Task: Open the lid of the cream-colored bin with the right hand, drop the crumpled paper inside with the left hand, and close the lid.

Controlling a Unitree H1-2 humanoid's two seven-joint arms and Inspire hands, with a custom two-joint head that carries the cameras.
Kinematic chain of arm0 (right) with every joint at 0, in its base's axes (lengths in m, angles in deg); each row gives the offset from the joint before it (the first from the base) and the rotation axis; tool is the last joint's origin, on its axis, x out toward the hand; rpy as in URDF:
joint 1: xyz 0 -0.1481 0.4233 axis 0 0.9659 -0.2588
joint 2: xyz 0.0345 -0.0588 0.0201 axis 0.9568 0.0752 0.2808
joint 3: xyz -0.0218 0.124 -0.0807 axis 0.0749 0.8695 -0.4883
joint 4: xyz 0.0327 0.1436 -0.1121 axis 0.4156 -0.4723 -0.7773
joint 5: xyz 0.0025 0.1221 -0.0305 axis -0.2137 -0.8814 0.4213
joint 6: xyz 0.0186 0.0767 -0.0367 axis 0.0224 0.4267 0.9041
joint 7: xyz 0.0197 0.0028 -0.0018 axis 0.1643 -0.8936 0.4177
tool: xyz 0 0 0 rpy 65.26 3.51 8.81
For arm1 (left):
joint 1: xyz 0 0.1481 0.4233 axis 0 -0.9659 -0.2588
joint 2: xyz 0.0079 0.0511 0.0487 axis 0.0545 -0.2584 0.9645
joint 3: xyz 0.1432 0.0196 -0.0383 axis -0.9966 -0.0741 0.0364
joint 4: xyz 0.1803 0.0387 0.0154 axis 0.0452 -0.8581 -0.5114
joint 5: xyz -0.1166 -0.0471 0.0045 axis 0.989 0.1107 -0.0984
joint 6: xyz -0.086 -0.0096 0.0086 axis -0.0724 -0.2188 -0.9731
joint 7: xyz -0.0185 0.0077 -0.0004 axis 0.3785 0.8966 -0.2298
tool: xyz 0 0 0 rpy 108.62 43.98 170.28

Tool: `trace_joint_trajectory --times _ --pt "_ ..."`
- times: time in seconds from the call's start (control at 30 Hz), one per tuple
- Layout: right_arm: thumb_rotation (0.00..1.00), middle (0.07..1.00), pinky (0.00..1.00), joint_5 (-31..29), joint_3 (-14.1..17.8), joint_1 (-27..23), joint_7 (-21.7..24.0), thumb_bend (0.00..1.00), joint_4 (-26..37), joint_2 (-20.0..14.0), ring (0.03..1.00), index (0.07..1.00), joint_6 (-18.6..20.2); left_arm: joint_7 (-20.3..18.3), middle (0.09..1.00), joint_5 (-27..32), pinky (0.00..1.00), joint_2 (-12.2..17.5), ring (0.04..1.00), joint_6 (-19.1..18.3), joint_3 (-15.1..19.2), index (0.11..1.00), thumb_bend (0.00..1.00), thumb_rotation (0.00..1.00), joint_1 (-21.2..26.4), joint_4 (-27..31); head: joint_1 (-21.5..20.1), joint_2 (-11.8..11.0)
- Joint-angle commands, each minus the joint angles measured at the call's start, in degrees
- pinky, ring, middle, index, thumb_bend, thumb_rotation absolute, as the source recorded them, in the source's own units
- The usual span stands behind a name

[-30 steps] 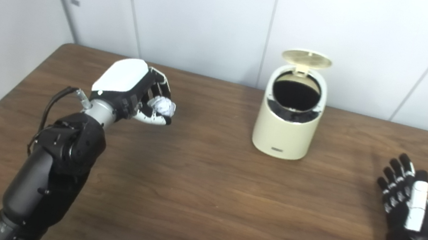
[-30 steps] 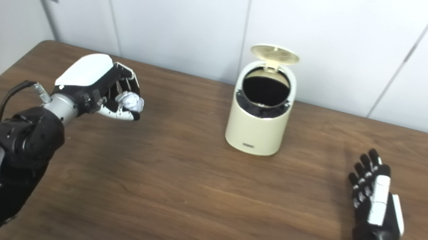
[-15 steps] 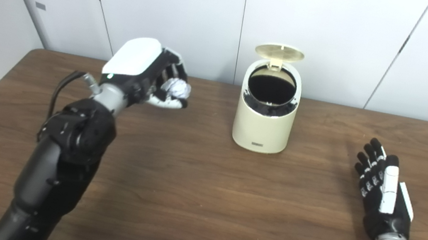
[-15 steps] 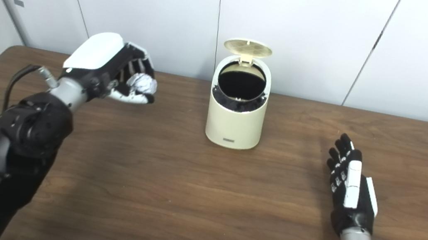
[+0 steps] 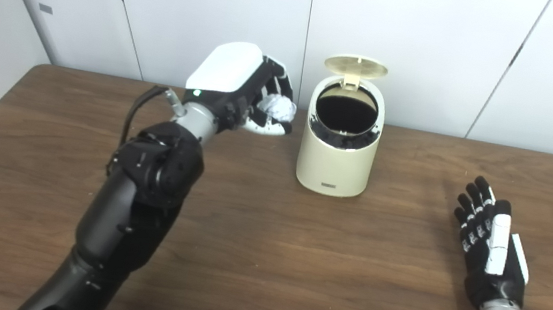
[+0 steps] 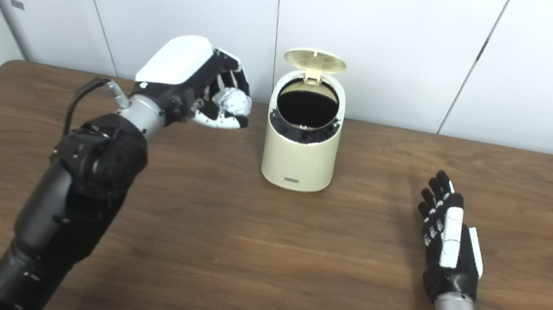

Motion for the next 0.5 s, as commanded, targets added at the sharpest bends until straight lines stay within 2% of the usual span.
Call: trace_joint_trajectory --times 0.0,0.07,0.47 --pt "1.0 0.962 0.99 0.0 0.1 -1.3 -0.2 0.59 0.6 0.1 0.958 0.949 -1.4 2.6 0.495 -1.5 0.28 -0.4 0.385 1.1 0.1 0.505 0.47 0.0 3.8 -0.1 -0.1 -0.1" --pt "1.0 0.958 0.98 0.0 0.1 -1.3 -0.2 0.59 0.4 0.1 0.955 0.946 -1.7 3.6 0.501 -1.7 0.26 -1.1 0.384 1.4 -0.2 0.509 0.47 0.0 4.2 -0.9 -0.2 -0.2" --pt "1.0 0.962 0.99 -0.5 0.2 -1.3 -0.1 0.56 -0.9 0.4 0.964 0.952 -2.5 8.8 0.506 -1.5 0.29 -6.4 0.38 0.9 -1.1 0.508 0.47 0.0 6.1 -5.4 -0.5 -0.7"
